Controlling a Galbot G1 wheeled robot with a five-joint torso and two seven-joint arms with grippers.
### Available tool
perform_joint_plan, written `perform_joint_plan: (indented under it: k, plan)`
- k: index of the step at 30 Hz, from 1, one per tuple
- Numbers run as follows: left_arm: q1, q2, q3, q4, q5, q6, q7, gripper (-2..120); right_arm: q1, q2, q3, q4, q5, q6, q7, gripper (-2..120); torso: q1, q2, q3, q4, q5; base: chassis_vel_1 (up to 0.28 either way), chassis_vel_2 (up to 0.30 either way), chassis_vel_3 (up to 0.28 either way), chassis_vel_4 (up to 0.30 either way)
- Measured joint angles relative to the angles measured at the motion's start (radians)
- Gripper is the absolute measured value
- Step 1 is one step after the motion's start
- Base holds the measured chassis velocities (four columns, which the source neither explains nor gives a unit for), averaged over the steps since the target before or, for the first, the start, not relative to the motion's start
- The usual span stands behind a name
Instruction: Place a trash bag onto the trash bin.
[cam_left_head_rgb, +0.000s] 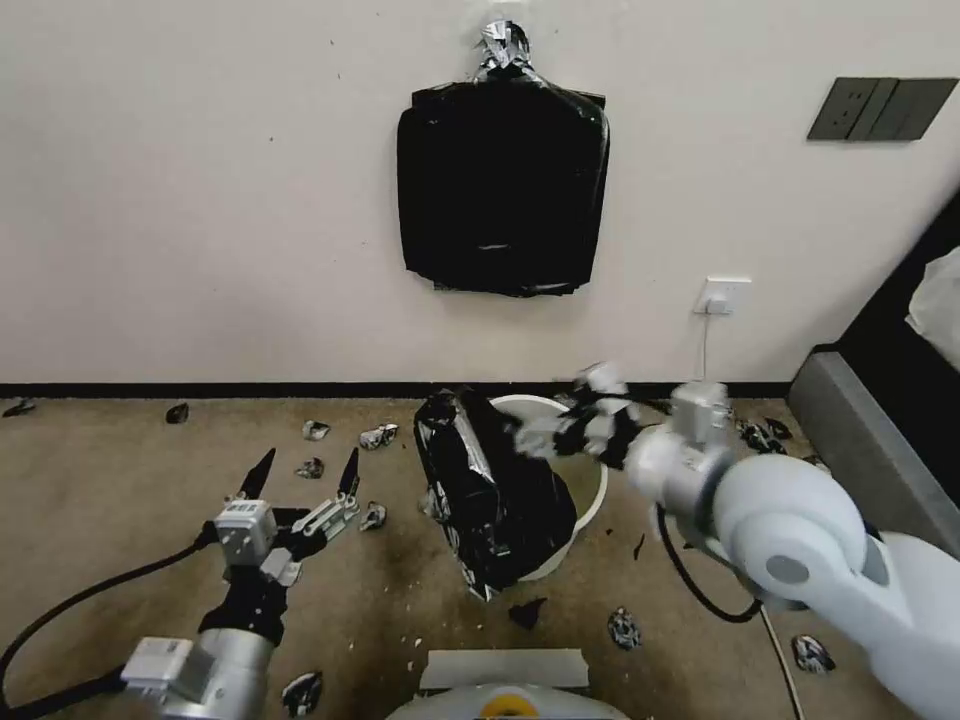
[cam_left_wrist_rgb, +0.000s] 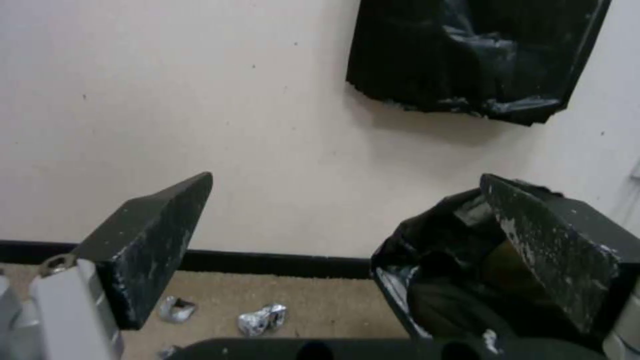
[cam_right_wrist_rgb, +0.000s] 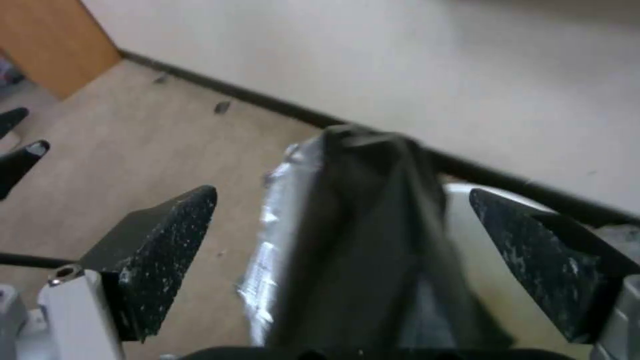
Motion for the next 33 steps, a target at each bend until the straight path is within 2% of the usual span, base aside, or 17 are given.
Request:
perform_joint_plan:
  k: [1,3,5,6,9,11,12,14,15,17,21,24,25,27,29,31,33]
  plan:
    - [-0.001,-0.002,0.001,0.000,0.003,0.004,-0.002,100,0.056,0.027,-0.042,-0.020,0.022,-0.014,0.037,100,0.000,0.000,0.000,0.0002,-0.0001,0.000,0.000,0.000,0.000]
    - [-0.001,-0.003,0.002,-0.001,0.004,0.005,-0.003,100,0.073,0.037,-0.054,-0.027,0.027,-0.018,0.048,100,0.000,0.000,0.000,0.0002,-0.0002,0.000,0.000,0.000,0.000]
    - [-0.003,-0.007,0.012,-0.003,0.015,0.019,-0.014,100,0.149,0.085,-0.131,-0.060,0.036,-0.047,0.093,100,0.000,0.000,0.000,0.0003,-0.0002,0.000,0.000,0.000,0.000]
    - [-0.003,-0.007,0.012,-0.003,0.015,0.019,-0.014,100,0.149,0.085,-0.131,-0.060,0.036,-0.047,0.093,100,0.000,0.000,0.000,0.0003,-0.0002,0.000,0.000,0.000,0.000]
    - [-0.006,-0.007,0.031,-0.008,0.031,0.034,-0.025,100,0.182,0.112,-0.214,-0.090,-0.043,-0.088,0.116,97,0.000,0.000,0.000,0.0001,-0.0003,0.000,0.000,0.000,0.000]
    - [-0.007,-0.007,0.032,-0.008,0.031,0.035,-0.026,100,0.183,0.114,-0.222,-0.094,-0.057,-0.091,0.119,96,0.000,0.000,0.000,0.0001,-0.0002,0.000,0.000,0.000,0.000]
    - [-0.008,-0.005,0.038,-0.010,0.034,0.040,-0.028,100,0.188,0.116,-0.248,-0.106,-0.093,-0.098,0.139,89,0.000,0.000,0.000,0.0001,-0.0002,0.000,0.000,0.000,0.000]
    - [-0.011,-0.004,0.045,-0.014,0.036,0.048,-0.033,100,0.192,0.113,-0.272,-0.113,-0.106,-0.100,0.173,82,0.000,0.000,0.000,0.0000,-0.0002,0.000,0.000,0.000,0.000]
    - [-0.011,-0.004,0.045,-0.014,0.036,0.048,-0.033,100,0.192,0.113,-0.272,-0.113,-0.106,-0.100,0.173,82,0.000,0.000,0.000,0.0000,-0.0002,0.000,0.000,0.000,0.000]
    - [-0.015,-0.003,0.053,-0.024,0.045,0.066,-0.047,100,0.193,0.108,-0.289,-0.123,-0.107,-0.100,0.207,71,0.000,0.000,0.000,0.0000,-0.0003,0.000,0.000,0.000,0.000]
    - [-0.015,0.002,0.065,-0.042,0.052,0.094,-0.067,100,0.203,0.103,-0.301,-0.133,-0.103,-0.100,0.224,59,0.000,0.000,0.000,0.0000,-0.0001,0.000,0.000,0.000,0.000]
    - [-0.025,0.008,0.086,-0.060,0.065,0.128,-0.101,100,0.215,0.095,-0.307,-0.134,-0.080,-0.100,0.242,44,0.000,0.000,0.000,0.0000,0.0000,0.000,0.000,0.000,0.000]
    - [-0.025,0.008,0.086,-0.060,0.065,0.128,-0.101,100,0.215,0.095,-0.307,-0.134,-0.080,-0.100,0.242,44,0.000,0.000,0.000,0.0000,0.0000,0.000,0.000,0.000,0.000]
    - [-0.044,0.016,0.114,-0.062,0.063,0.173,-0.137,100,0.216,0.086,-0.309,-0.135,-0.075,-0.099,0.243,34,0.000,0.000,0.000,0.0000,-0.0001,0.000,0.000,0.000,0.000]
    - [-0.050,0.019,0.120,-0.062,0.062,0.183,-0.145,100,0.216,0.083,-0.309,-0.134,-0.074,-0.099,0.243,31,0.000,0.000,0.000,0.0000,0.0000,0.000,0.000,0.000,0.000]
    - [-0.074,0.042,0.142,-0.054,0.045,0.227,-0.166,100,0.214,0.072,-0.308,-0.136,-0.068,-0.098,0.242,20,0.000,0.000,0.000,0.0000,-0.0001,0.000,0.000,0.000,0.000]
    - [-0.086,0.050,0.149,-0.051,0.031,0.245,-0.174,100,0.215,0.071,-0.308,-0.140,-0.066,-0.097,0.239,15,0.000,0.000,0.000,-0.0001,-0.0001,0.000,0.000,0.000,0.000]
